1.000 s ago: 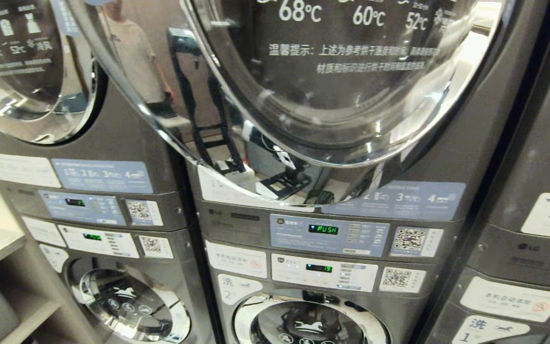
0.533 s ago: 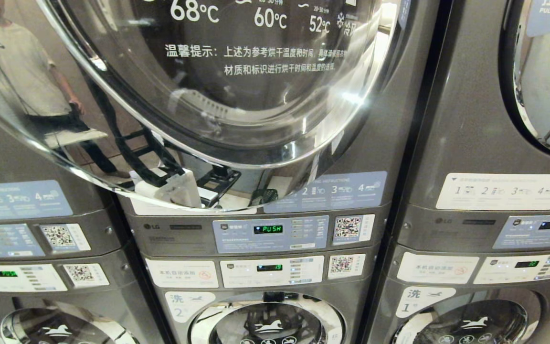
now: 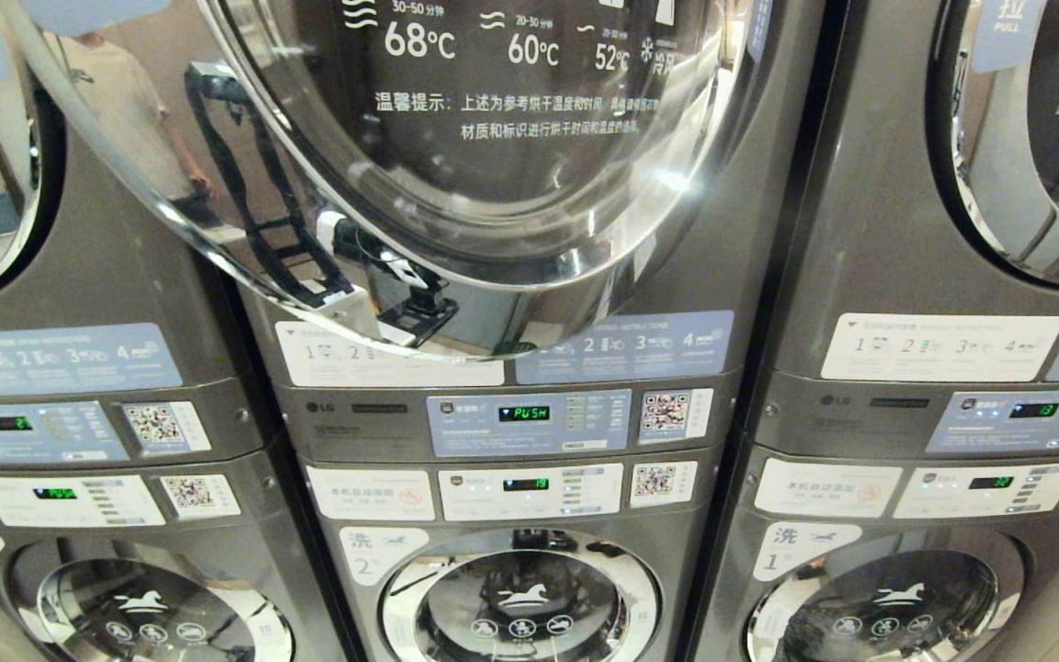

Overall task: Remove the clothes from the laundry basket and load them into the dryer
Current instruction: Open the dryer

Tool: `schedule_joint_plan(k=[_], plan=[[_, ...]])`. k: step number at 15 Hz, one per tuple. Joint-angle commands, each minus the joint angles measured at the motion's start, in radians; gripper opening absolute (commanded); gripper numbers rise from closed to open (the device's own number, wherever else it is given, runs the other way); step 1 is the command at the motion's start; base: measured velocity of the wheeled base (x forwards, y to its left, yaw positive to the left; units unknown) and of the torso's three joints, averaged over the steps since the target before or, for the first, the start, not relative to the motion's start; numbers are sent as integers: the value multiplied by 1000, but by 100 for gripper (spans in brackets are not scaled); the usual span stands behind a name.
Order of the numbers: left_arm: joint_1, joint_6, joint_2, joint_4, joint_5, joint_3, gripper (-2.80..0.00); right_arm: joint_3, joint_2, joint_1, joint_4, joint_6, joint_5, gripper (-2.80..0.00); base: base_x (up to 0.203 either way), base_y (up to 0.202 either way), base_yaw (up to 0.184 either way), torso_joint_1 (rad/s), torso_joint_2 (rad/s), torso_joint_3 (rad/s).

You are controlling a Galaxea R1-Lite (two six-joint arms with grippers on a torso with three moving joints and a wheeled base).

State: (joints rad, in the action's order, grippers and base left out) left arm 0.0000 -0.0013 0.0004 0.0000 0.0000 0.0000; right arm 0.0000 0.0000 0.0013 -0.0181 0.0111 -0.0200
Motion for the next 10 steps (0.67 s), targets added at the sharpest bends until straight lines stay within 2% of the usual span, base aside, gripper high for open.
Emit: schedule_joint_plan(k=[1, 5, 8, 10], plan=[[0, 0, 0, 0, 0, 0, -280, 6, 2, 0, 0, 0, 0, -280, -196, 0, 0, 2, 6, -2], [0, 1, 0, 0, 0, 0, -280, 6, 2, 0, 0, 1, 0, -280, -158, 0, 2, -4, 0, 0], [0, 21, 0, 1, -7, -3, -280, 6, 2, 0, 0, 7, -1, -280, 0, 0, 0, 0, 0, 0], [0, 44, 17, 10, -40, -92, -280, 6, 2, 0, 0, 7, -1, -280, 0, 0, 0, 0, 0, 0]])
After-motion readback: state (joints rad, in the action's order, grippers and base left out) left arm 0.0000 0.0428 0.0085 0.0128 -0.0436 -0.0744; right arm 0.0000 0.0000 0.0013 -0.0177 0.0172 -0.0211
